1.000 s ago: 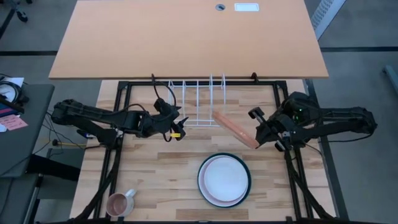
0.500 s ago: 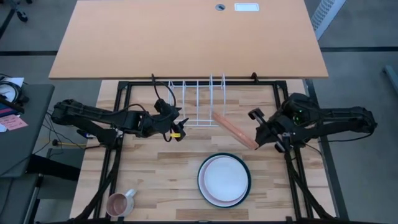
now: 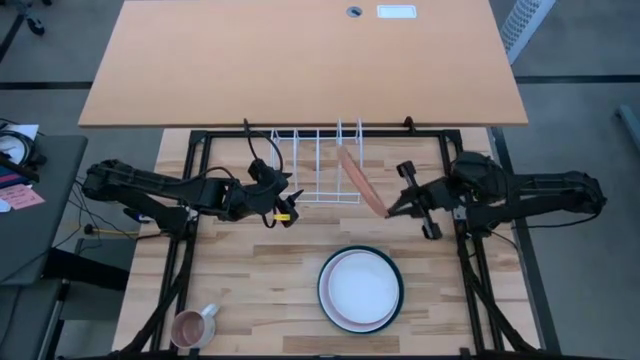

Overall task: Sort dishes
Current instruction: Put the light orange plate in the dish rack

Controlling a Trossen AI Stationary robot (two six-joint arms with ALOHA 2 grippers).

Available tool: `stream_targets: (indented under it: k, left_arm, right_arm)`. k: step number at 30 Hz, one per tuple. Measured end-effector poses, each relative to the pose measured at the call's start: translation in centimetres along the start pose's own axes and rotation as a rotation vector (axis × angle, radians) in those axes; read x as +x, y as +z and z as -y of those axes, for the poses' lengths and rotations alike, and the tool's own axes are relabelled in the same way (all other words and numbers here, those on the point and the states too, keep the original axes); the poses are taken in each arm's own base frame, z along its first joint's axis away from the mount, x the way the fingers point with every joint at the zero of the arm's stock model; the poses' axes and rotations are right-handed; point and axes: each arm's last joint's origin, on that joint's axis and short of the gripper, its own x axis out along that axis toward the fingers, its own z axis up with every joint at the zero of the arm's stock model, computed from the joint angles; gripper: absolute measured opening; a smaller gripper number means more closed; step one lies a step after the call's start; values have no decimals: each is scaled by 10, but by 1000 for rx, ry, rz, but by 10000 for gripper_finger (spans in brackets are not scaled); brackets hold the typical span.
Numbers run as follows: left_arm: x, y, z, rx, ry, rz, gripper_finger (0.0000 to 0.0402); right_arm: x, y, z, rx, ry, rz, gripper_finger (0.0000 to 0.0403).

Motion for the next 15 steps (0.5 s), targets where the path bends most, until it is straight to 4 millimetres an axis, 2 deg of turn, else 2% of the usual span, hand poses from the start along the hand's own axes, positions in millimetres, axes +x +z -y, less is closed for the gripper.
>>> stream_targets:
  k: [10,15]
  left_arm:
    - [0,0,-2,0,62,19,248]
    - [0,2,-5,-27,158,55,248]
  right_arm:
    - [-1,-17,6,-32,-366,-281,0]
    - [4,-17,0,-145,-461,-362,0]
